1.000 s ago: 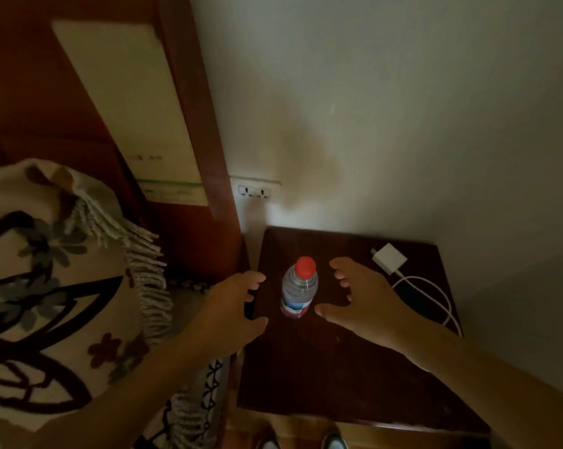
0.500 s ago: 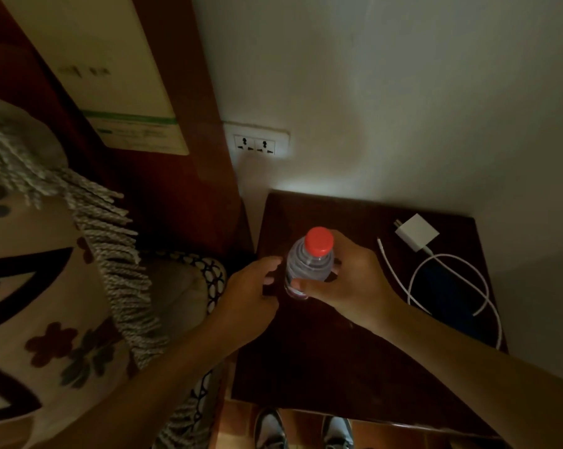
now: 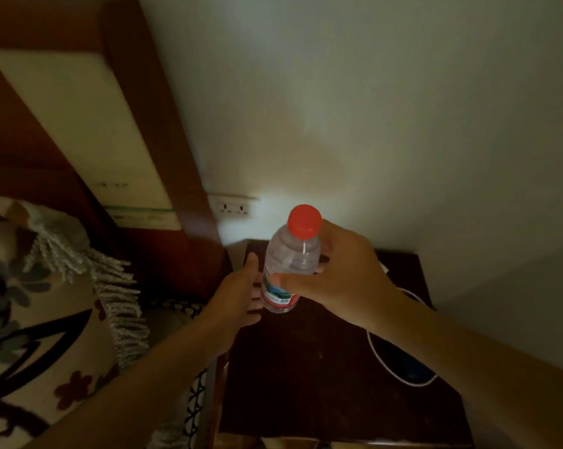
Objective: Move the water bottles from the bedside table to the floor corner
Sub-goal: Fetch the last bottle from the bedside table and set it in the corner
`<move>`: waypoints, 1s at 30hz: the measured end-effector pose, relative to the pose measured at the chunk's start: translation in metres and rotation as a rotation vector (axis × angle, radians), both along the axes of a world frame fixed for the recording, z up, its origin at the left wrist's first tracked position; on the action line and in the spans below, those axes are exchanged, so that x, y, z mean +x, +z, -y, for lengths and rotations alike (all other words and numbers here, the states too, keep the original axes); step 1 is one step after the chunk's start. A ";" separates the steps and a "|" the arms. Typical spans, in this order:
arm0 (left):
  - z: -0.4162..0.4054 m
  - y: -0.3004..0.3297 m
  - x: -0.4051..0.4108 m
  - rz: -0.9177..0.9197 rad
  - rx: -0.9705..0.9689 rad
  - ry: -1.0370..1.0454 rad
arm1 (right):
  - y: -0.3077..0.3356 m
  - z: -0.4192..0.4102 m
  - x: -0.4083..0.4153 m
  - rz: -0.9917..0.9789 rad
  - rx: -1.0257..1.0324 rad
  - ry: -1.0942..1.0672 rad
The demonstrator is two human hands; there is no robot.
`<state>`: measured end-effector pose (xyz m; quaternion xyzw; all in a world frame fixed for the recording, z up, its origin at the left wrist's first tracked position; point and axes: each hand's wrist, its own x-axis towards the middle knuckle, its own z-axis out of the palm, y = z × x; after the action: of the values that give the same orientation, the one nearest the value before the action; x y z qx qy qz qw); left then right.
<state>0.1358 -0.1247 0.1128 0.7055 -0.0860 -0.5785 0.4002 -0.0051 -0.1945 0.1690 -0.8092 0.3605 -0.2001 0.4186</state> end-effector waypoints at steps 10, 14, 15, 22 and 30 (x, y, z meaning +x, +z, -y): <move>0.028 0.173 -0.008 -0.212 -0.155 0.038 | 0.196 0.013 -0.016 0.050 -0.086 -0.048; 0.024 0.240 -0.014 -0.228 -0.221 -0.049 | 0.266 0.011 -0.022 0.061 -0.110 -0.096; 0.021 0.256 -0.015 -0.229 -0.235 -0.070 | 0.281 0.009 -0.024 0.071 -0.119 -0.102; 0.011 0.339 -0.026 -0.204 -0.298 -0.222 | 0.361 -0.007 -0.046 0.129 -0.170 -0.149; 0.019 0.382 -0.051 -0.154 -0.355 -0.319 | 0.400 -0.012 -0.073 0.151 -0.234 -0.215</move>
<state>0.0850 -0.1439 0.4945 0.5555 -0.2657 -0.6624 0.4267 -0.0786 -0.1826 0.5695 -0.7917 0.3867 -0.3446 0.3240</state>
